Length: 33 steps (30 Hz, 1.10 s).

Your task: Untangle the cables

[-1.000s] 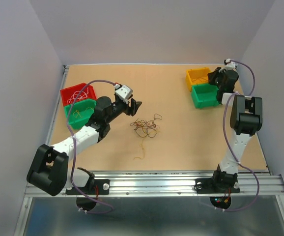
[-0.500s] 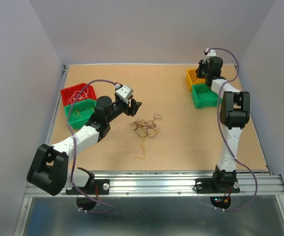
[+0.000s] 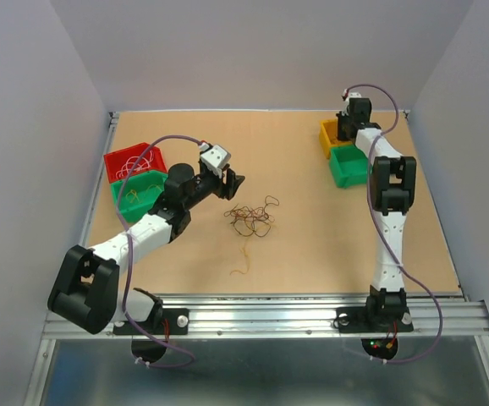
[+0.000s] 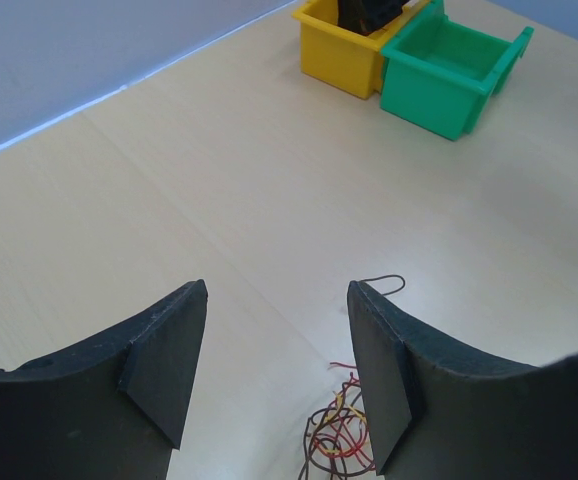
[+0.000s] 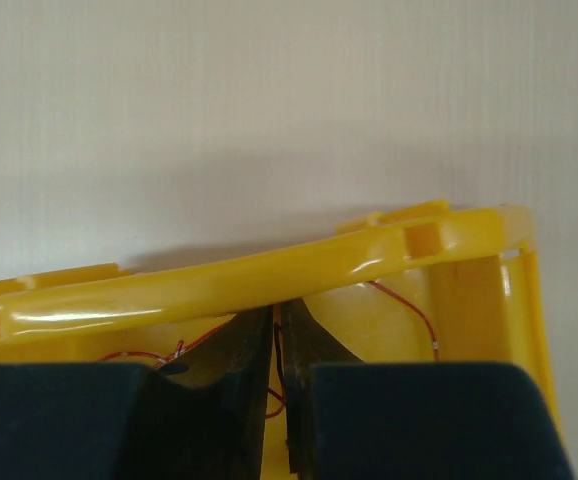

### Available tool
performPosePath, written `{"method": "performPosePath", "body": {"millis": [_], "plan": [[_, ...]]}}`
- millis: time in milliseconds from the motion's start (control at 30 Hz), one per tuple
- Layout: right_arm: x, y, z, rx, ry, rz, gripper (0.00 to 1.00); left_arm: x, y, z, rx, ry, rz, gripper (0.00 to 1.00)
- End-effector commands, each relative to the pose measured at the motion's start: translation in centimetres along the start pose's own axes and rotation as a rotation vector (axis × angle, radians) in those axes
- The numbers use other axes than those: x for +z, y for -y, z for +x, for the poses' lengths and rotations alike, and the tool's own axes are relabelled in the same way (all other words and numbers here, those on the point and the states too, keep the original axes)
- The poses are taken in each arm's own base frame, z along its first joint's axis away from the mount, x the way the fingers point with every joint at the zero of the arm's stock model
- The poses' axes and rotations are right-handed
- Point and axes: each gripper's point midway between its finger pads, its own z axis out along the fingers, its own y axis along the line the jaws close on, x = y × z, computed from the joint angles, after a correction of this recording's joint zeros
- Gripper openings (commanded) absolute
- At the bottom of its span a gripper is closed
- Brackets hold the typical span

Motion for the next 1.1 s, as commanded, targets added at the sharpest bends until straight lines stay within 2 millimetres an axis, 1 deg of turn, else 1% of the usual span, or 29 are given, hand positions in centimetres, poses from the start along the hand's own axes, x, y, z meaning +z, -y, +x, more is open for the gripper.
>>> {"method": "performPosePath", "body": {"millis": [0, 67, 133, 167, 233, 300, 333, 400, 433, 467, 500, 533, 567, 633, 667, 700, 733, 767, 800, 833, 867, 933, 967, 1033, 1067], "plan": [[-0.5, -1.3, 0.2, -0.057, -0.050, 0.010, 0.15, 0.5, 0.0, -3.3, 0.040, 0.082, 0.006, 0.70], [-0.7, -1.3, -0.2, -0.043, -0.043, 0.014, 0.17, 0.5, 0.0, -3.3, 0.041, 0.080, 0.006, 0.70], [-1.4, -1.3, -1.4, -0.022, -0.020, 0.020, 0.21, 0.5, 0.0, -3.3, 0.044, 0.080, 0.006, 0.70], [-2.3, -1.2, -2.9, -0.007, 0.011, 0.021, 0.22, 0.5, 0.0, -3.3, 0.043, 0.079, 0.005, 0.70], [-3.2, -1.6, -4.2, 0.021, 0.041, 0.005, 0.24, 0.5, 0.0, -3.4, 0.044, 0.082, 0.003, 0.70], [-4.1, -1.8, -5.5, 0.045, 0.071, -0.002, 0.28, 0.4, 0.0, -3.4, 0.044, 0.082, 0.001, 0.70], [-5.0, -1.8, -6.8, 0.054, 0.096, -0.004, 0.35, 0.4, -0.1, -3.4, 0.045, 0.080, 0.000, 0.70], [-5.8, -1.8, -7.5, 0.095, 0.110, 0.002, 0.37, 0.4, -0.1, -3.3, 0.045, 0.079, -0.003, 0.70], [-6.5, -1.7, -8.3, 0.103, 0.127, 0.004, 0.39, 0.4, -0.1, -3.4, 0.045, 0.080, -0.003, 0.70], [-7.0, -1.5, -8.7, 0.107, 0.134, 0.010, 0.43, 0.4, -0.1, -3.3, 0.046, 0.079, -0.002, 0.69], [-7.4, -1.4, -9.0, 0.108, 0.141, 0.017, 0.45, 0.4, -0.1, -3.4, 0.047, 0.080, -0.002, 0.70], [-7.6, -1.2, -8.9, 0.117, 0.138, 0.031, 0.46, 0.4, -0.1, -3.4, 0.047, 0.080, 0.000, 0.70], [-8.3, -1.2, -9.5, 0.120, 0.150, 0.030, 0.47, 0.4, -0.1, -3.4, 0.048, 0.080, -0.002, 0.70], [-8.9, -1.0, -9.9, 0.132, 0.160, 0.038, 0.47, 0.5, -0.1, -3.3, 0.046, 0.079, 0.000, 0.70], [-9.1, -1.0, -9.7, 0.145, 0.154, 0.039, 0.47, 0.4, -0.1, -3.4, 0.048, 0.079, 0.000, 0.70], [-9.8, -1.0, -10.3, 0.155, 0.167, 0.041, 0.47, 0.4, 0.1, -3.4, 0.049, 0.079, 0.003, 0.70], [-10.3, -0.8, -10.3, 0.167, 0.169, 0.053, 0.47, 0.4, 0.0, -3.4, 0.049, 0.079, 0.001, 0.70], [-10.2, -0.8, -9.5, 0.189, 0.151, 0.057, 0.48, 0.4, 0.0, -3.4, 0.051, 0.079, 0.001, 0.70], [-10.7, -0.6, -9.5, 0.206, 0.153, 0.065, 0.51, 0.5, -0.1, -3.3, 0.050, 0.076, 0.000, 0.70], [-11.7, -0.5, -9.9, 0.247, 0.163, 0.074, 0.56, 0.5, 0.1, -3.3, 0.050, 0.076, 0.003, 0.70], [-11.9, -0.7, -8.8, 0.262, 0.141, 0.069, 0.62, 0.5, 0.0, -3.3, 0.054, 0.074, 0.001, 0.70], [-12.7, -1.9, -9.4, 0.293, 0.153, 0.005, 0.67, 0.6, -0.1, -3.1, 0.052, 0.067, -0.005, 0.70], [-12.7, -2.1, -8.3, 0.305, 0.130, 0.004, 0.70, 0.6, -0.2, -3.0, 0.054, 0.064, -0.008, 0.70], [-13.2, -2.4, -8.3, 0.318, 0.133, -0.013, 0.75, 0.7, -0.3, -2.9, 0.055, 0.061, -0.011, 0.71], [-13.6, -2.9, -8.4, 0.324, 0.135, -0.024, 0.77, 0.7, -0.3, -2.9, 0.053, 0.061, -0.014, 0.71]]}}
